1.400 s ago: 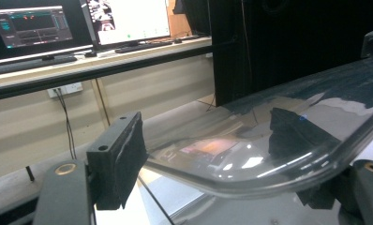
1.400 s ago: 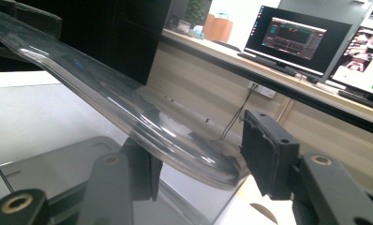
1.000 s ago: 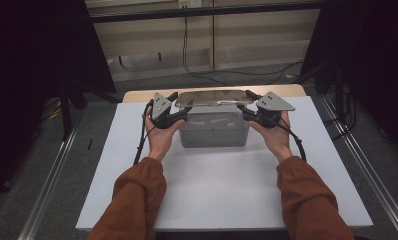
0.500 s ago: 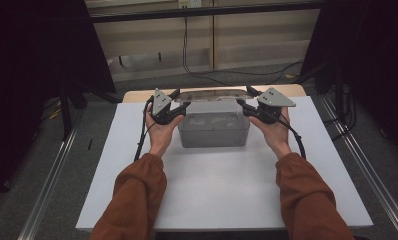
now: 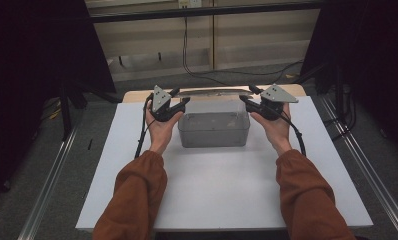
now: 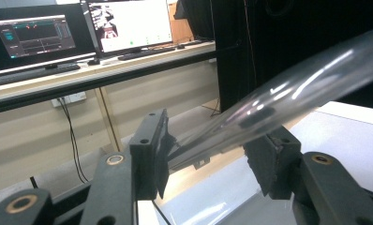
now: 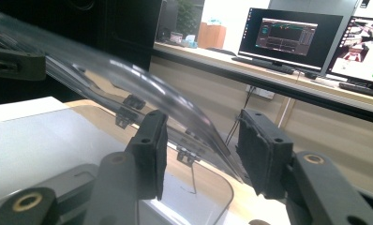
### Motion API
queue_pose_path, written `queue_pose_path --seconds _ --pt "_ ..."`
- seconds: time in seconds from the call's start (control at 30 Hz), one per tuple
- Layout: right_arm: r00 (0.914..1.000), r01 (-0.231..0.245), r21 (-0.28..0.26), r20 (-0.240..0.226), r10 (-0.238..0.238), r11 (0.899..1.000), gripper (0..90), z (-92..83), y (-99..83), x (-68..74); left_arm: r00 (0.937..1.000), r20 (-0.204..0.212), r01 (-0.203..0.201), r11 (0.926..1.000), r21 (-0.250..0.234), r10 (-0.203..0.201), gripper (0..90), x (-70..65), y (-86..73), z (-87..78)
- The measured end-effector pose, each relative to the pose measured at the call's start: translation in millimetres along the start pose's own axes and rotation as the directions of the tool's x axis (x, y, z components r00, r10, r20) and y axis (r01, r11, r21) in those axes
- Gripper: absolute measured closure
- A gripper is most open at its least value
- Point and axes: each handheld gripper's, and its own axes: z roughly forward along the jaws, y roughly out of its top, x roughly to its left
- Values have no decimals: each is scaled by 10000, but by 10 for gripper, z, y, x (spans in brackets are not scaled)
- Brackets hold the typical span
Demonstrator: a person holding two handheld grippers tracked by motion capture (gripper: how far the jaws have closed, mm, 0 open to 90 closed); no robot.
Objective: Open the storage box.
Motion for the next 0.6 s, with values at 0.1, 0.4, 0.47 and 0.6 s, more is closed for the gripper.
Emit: queue_pose_path --seconds 0.1,0.4,0.47,0.6 --pt "10000 23 45 -41 -23 10000 544 40 18 -17 10000 -30 -8 10000 18 8 518 17 9 9" --pt "9996 -282 126 89 281 9995 535 134 -72 -83 9999 -51 149 9999 83 -149 512 37 -9 59" --pt "9996 -295 220 49 294 9993 555 145 -91 -100 9998 -59 181 9997 135 -180 508 49 -12 68" --pt "9992 -410 161 -9 410 9990 583 172 -118 -135 9996 -70 285 9995 154 -284 523 73 -31 96"
